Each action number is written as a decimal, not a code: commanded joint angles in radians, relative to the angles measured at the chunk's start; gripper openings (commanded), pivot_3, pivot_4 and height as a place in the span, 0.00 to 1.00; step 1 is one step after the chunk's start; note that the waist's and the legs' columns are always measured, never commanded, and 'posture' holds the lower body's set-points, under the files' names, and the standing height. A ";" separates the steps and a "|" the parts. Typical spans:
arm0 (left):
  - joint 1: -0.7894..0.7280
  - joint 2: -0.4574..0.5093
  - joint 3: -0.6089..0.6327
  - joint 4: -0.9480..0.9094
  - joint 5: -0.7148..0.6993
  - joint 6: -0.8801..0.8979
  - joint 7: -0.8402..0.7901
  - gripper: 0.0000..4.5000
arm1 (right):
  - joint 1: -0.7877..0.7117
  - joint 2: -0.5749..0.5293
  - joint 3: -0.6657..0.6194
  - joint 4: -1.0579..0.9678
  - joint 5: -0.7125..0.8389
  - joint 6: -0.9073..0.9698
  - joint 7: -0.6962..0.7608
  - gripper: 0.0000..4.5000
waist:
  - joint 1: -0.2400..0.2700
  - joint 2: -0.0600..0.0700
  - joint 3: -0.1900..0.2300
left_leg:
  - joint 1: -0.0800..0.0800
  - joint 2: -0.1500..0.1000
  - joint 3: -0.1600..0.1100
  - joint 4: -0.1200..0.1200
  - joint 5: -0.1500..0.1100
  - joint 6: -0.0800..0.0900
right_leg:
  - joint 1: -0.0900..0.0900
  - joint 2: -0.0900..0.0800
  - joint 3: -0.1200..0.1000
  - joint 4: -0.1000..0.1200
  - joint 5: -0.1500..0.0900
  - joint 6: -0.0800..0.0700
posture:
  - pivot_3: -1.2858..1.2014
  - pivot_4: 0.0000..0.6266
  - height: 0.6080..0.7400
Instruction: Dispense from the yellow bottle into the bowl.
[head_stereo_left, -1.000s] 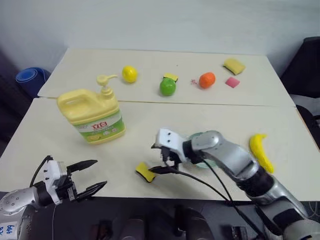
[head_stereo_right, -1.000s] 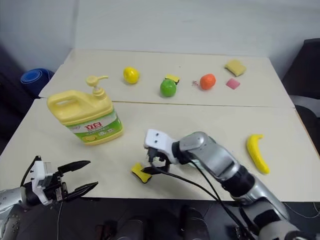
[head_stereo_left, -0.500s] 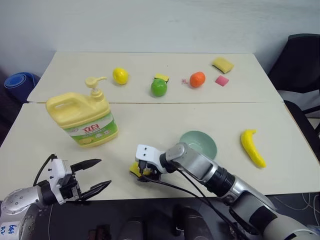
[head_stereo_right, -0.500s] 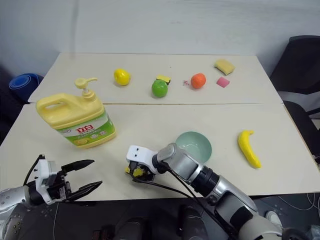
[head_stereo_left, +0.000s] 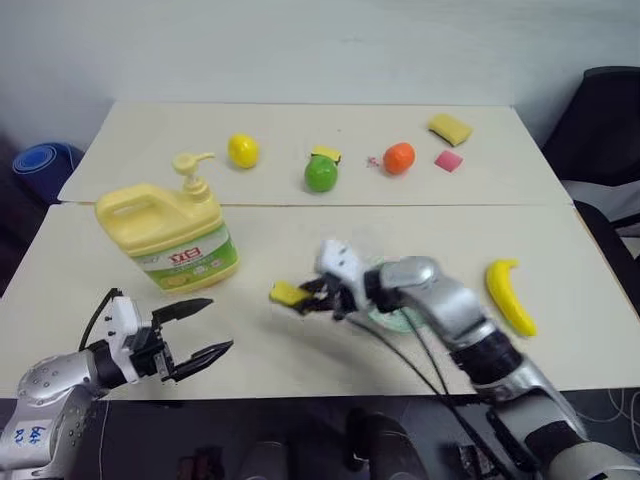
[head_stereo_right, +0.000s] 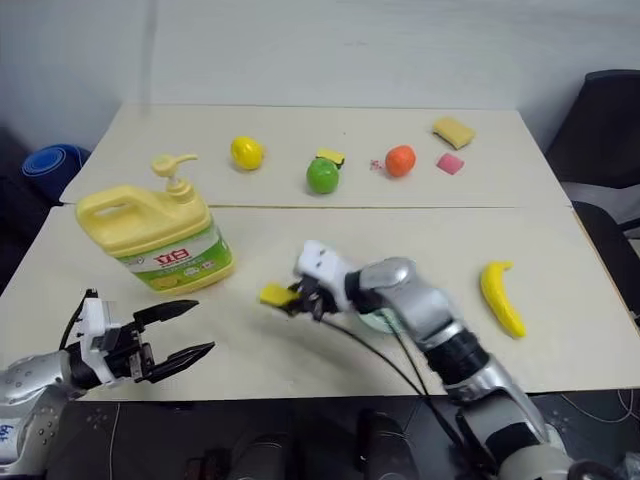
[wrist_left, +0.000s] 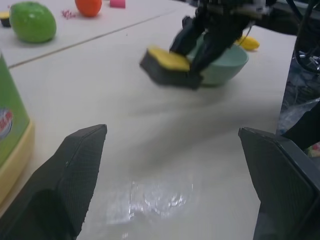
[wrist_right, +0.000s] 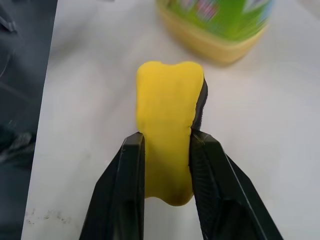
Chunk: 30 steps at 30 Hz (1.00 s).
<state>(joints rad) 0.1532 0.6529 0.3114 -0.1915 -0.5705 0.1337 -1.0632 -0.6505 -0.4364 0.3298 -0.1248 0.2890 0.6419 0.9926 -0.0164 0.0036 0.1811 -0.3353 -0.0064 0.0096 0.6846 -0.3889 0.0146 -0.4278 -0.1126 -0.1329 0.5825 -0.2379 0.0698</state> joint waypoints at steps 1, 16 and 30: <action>-0.030 -0.016 -0.035 -0.056 -0.028 0.009 -0.005 1.00 | 0.032 -0.140 -0.213 -0.149 0.139 0.052 0.073 0.20 | 0.009 0.000 0.000 | 0.000 0.000 0.000 0.000 0.000 0.000 | 0.000 0.000 0.000 0.000 0.000 0.000 | 0.52 0.24 1.00; -0.209 -0.094 -0.235 0.011 0.047 -0.058 -0.045 1.00 | 0.280 -0.544 -0.544 0.890 -0.199 -0.704 -0.135 0.20 | 0.024 0.002 0.000 | 0.006 0.001 0.019 -0.001 0.001 0.004 | 0.005 0.004 0.003 0.001 0.001 0.002 | 0.52 0.24 1.00; -0.165 -0.045 -0.092 0.108 0.023 -0.081 -0.049 1.00 | 0.465 -0.551 -0.589 0.304 0.097 -0.493 0.136 0.99 | 0.018 0.009 0.003 | 0.017 0.004 0.021 -0.003 -0.001 0.002 | 0.007 0.005 0.019 -0.001 0.001 0.002 | 0.52 0.24 1.00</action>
<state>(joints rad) -0.0270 0.6048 0.1981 -0.0714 -0.5274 0.0673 -1.1077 -0.2166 -0.9767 -0.2562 0.3639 0.3036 0.0562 1.0887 0.0018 0.0128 0.1839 -0.3182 -0.0020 0.0297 0.6821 -0.3907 0.0162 -0.4210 -0.1078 -0.1140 0.5817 -0.2365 0.0719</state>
